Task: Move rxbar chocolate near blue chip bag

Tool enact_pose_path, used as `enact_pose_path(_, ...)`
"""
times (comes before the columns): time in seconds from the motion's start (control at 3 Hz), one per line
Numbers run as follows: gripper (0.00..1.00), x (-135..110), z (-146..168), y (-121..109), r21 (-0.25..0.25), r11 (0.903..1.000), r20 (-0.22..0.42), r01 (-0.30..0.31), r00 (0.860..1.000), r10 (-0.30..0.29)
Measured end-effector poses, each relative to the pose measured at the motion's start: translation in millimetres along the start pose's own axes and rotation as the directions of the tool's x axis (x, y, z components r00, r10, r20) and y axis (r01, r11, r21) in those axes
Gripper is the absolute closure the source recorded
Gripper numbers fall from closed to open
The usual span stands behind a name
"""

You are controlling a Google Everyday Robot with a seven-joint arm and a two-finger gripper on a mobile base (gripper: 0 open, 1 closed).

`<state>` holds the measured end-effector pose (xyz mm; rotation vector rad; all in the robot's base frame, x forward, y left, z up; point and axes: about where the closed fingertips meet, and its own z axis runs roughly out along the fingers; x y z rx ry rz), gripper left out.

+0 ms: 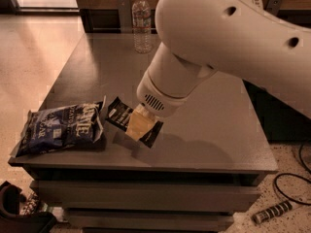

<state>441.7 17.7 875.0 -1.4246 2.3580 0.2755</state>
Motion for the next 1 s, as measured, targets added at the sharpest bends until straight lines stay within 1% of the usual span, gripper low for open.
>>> enact_pose_path(0.33, 0.27, -0.9, -1.2, 1.3, 0.002, 1.0000, 0.001, 0.003, 1.000, -0.003)
enact_pose_path(0.67, 0.00, -1.7, -2.2, 2.5, 0.004, 1.0000, 0.002, 0.006, 1.000, -0.006)
enact_pose_path(1.0, 0.00, -1.9, -2.4, 2.7, 0.005, 1.0000, 0.002, 0.007, 1.000, -0.007)
